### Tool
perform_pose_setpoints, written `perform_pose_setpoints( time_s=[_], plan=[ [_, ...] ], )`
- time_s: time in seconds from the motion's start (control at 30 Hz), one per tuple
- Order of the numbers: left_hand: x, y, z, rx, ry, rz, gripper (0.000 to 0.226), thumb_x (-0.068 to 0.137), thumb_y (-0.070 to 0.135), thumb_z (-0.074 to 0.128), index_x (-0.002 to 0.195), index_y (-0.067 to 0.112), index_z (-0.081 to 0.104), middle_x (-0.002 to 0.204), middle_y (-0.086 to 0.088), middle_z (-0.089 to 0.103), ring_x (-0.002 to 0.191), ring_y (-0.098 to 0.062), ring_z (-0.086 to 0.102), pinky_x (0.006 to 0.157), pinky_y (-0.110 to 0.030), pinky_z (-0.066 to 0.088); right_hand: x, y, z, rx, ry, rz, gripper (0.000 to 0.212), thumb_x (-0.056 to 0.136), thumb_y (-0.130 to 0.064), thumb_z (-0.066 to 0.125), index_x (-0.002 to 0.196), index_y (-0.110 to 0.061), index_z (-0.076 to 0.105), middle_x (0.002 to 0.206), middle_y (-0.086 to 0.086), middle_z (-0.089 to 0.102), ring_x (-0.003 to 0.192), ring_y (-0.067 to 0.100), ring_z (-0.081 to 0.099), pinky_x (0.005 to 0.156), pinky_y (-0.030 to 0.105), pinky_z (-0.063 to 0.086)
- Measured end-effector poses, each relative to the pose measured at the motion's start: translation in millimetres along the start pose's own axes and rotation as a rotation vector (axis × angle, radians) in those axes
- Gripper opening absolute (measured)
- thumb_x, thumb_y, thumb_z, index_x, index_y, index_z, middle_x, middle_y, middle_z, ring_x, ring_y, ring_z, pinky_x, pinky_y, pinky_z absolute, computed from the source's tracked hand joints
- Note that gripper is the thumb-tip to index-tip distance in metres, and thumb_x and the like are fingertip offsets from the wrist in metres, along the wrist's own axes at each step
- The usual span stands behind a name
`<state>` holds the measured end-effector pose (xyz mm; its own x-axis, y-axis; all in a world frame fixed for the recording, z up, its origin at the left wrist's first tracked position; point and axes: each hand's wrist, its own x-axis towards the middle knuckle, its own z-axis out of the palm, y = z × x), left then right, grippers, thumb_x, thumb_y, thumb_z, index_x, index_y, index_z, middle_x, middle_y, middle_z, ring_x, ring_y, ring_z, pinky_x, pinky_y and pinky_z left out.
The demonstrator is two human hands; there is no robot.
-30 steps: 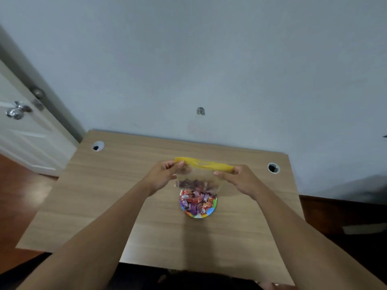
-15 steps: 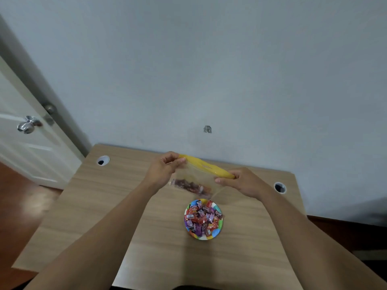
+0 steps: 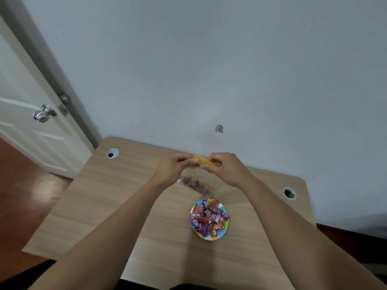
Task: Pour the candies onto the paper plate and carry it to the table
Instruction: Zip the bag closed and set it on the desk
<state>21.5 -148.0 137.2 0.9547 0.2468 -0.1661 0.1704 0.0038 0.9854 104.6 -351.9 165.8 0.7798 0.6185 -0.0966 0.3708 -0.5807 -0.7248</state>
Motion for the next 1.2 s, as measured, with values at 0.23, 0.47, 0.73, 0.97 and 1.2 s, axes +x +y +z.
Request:
perform_pose_setpoints(
  time_s=[0.23,0.47,0.73,0.97,1.2],
  plan=[
    [-12,-6,-14,0.049,0.052,0.054,0.019,0.089,0.009,0.082,0.101,-0.004,0.076,0.093,-0.014,0.079,0.084,-0.014,0.072,0.082,-0.020,0.058,-4,-6,10,-0.021,-0.029,0.001,0.020,0.095,-0.047,0.076,0.091,-0.029,0.082,0.081,-0.008,0.081,0.080,0.008,0.076,0.075,0.036,0.057],
    [-29,-10,-10,0.315,0.233,0.171,0.007,0.092,0.017,0.078,0.089,0.011,0.077,0.087,-0.007,0.080,0.080,-0.019,0.072,0.078,-0.034,0.056,-10,-21,21,0.000,-0.015,-0.008,0.019,0.094,-0.043,0.078,0.093,-0.026,0.085,0.076,-0.006,0.080,0.074,0.004,0.074,0.068,0.027,0.049],
    [-45,-8,-5,0.291,0.200,0.178,0.007,0.092,0.019,0.080,0.085,0.020,0.077,0.083,0.009,0.076,0.080,0.004,0.066,0.078,-0.017,0.052,-21,-30,32,0.016,-0.001,-0.053,0.029,0.094,-0.049,0.077,0.088,-0.021,0.073,0.073,0.004,0.066,0.059,0.008,0.046,0.062,0.033,0.036],
    [-62,-6,-2,0.328,0.196,0.209,0.010,0.095,0.018,0.076,0.088,0.012,0.073,0.080,0.008,0.077,0.083,0.002,0.068,0.076,-0.021,0.052,-29,-35,43,0.048,0.021,-0.054,0.024,0.094,-0.045,0.075,0.094,-0.021,0.078,0.083,0.003,0.074,0.079,0.028,0.066,0.073,0.047,0.053],
    [-71,-6,-3,0.421,0.309,0.228,0.009,0.101,0.004,0.065,0.092,0.007,0.067,0.075,0.009,0.066,0.068,0.007,0.059,0.060,-0.008,0.042,-29,-41,48,-0.032,0.032,-0.064,0.040,0.092,-0.059,0.074,0.084,-0.020,0.075,0.065,-0.004,0.059,0.057,0.011,0.047,0.059,0.033,0.036]
  ],
)
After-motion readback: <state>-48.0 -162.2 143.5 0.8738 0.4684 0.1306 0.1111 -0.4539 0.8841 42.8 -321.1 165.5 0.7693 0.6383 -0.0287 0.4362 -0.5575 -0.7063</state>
